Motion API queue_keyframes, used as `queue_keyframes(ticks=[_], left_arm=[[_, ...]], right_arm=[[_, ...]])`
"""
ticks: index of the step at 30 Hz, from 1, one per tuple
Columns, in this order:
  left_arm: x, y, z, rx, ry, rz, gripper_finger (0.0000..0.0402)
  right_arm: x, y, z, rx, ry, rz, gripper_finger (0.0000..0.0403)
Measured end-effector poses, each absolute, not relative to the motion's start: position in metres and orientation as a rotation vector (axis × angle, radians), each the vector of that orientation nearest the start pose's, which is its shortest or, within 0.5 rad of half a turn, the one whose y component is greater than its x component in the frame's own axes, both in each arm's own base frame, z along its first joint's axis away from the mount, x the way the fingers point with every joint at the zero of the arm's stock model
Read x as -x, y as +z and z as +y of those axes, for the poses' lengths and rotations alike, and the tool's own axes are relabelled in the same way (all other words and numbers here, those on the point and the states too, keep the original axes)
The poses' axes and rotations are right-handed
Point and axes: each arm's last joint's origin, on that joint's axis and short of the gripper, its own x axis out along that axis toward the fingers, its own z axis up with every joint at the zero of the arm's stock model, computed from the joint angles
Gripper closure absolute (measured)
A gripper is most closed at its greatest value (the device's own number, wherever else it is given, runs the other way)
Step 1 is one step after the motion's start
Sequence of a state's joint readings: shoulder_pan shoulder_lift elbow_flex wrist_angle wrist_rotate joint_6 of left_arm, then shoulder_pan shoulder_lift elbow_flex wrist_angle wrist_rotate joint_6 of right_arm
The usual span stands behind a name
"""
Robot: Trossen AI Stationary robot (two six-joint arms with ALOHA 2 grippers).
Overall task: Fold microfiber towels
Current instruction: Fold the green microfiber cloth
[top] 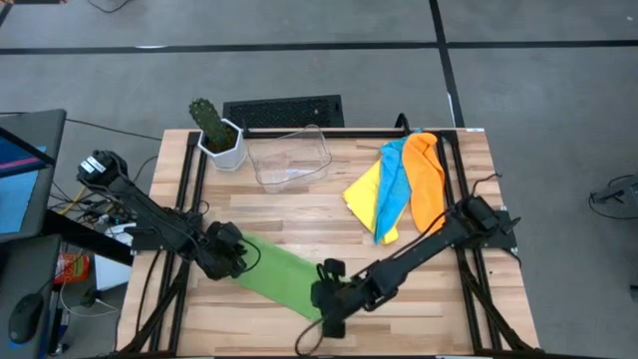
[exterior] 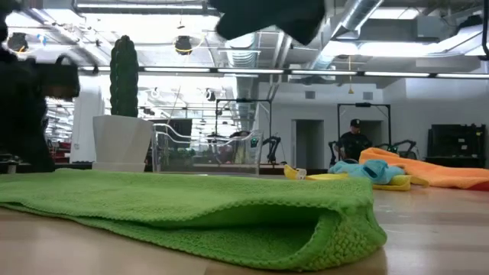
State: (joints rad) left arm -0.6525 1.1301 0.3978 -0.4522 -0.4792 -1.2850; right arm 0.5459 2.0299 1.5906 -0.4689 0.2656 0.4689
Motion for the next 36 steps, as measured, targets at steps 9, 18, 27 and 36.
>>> queue_keyframes(ticks=[9, 18, 27, 36], left_arm=[[-0.151, 0.181, -0.093, 0.551, 0.419, 0.677, 0.0331], [-0.158, 0.167, -0.084, 0.538, 0.493, 0.657, 0.0331], [-0.17, 0.135, -0.074, 0.378, 0.589, 0.762, 0.0331], [-0.178, 0.11, -0.068, 0.296, 0.652, 0.876, 0.0331]], right_arm=[[-0.383, 0.167, 0.205, -0.231, -0.065, 0.717, 0.0317], [-0.359, 0.124, 0.192, -0.348, -0.197, 0.726, 0.0355], [-0.342, 0.1, 0.185, -0.407, -0.269, 0.759, 0.0382], [-0.334, 0.096, 0.187, -0.425, -0.282, 0.767, 0.0373]])
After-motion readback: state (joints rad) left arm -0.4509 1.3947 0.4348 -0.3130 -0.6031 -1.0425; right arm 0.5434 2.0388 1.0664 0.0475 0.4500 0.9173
